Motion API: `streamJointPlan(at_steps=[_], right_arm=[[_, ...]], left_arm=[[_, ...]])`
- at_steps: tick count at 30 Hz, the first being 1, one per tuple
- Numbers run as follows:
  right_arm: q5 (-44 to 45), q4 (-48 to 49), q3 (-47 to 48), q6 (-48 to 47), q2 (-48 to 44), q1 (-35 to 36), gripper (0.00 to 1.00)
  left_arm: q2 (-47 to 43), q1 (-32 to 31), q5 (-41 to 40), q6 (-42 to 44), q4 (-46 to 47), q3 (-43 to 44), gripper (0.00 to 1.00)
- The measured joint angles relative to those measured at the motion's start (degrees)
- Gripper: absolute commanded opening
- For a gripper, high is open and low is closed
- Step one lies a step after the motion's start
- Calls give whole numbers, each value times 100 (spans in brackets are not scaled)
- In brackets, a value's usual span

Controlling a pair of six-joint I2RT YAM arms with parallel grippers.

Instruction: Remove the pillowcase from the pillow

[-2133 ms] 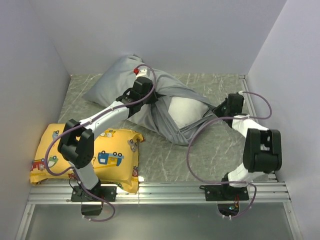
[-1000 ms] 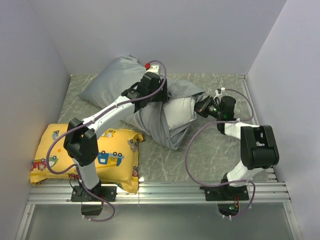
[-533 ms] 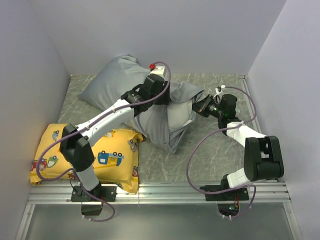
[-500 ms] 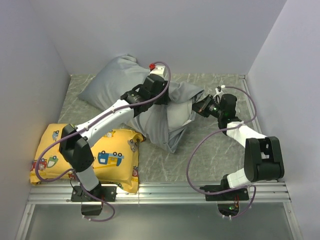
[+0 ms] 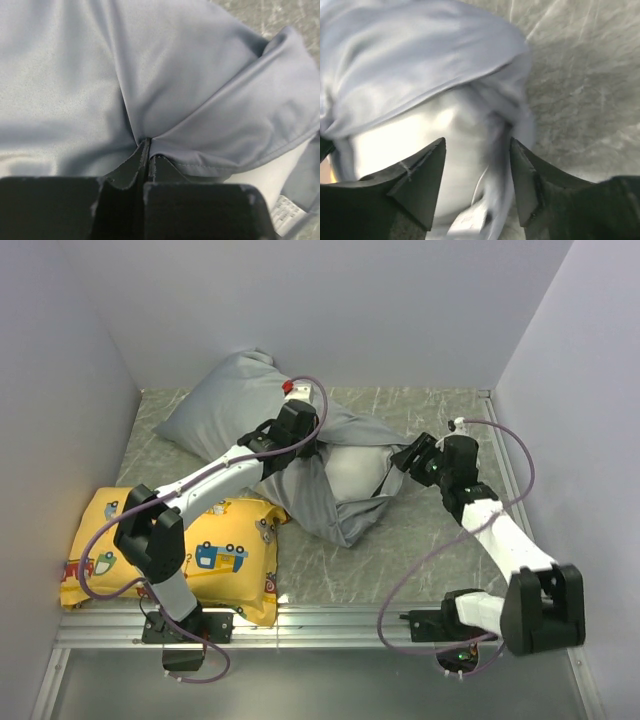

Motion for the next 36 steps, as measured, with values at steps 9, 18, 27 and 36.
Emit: streamJointPlan(at_steps=[9, 18, 27, 36], right_arm=[[761, -407, 463, -734, -1008, 1550, 86], [898, -610, 586, -901, 282, 2048, 95], [608, -273, 407, -1008, 450, 2428, 92], [98, -94, 1049, -763, 1587, 2437, 0]], left_arm=[[107, 33, 184, -120, 341, -44, 1], [109, 37, 278, -129, 363, -42, 1], [173, 70, 424, -109, 358, 11, 4], [291, 66, 562, 28, 153, 348, 50]])
